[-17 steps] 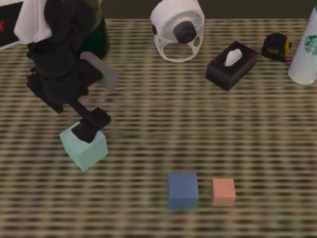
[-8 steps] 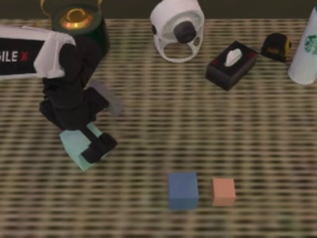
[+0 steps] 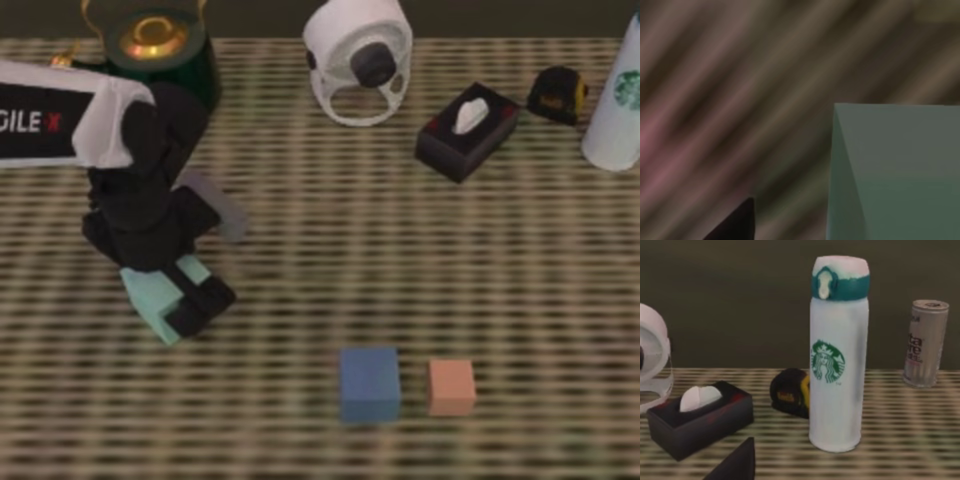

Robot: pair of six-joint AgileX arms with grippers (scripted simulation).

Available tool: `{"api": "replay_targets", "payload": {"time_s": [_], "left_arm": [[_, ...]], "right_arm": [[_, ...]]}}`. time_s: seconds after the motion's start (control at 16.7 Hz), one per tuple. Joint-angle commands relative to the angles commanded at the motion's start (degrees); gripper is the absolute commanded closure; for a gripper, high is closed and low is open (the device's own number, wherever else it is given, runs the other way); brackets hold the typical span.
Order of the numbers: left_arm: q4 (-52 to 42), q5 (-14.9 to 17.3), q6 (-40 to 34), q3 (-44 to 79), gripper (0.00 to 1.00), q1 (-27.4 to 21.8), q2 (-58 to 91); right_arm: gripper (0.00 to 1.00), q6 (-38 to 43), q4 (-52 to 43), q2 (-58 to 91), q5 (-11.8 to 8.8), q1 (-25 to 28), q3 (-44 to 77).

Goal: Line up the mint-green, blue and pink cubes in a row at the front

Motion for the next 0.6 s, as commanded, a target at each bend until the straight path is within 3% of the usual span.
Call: {"api": "replay_targets", "payload": {"time_s": [0.6], "left_arm": [[0.00,0.00,0.00,0.00,0.90,0.00,0.00]], "right_arm": [[0.00,0.00,0.00,0.00,0.00,0.00,0.00]]}}
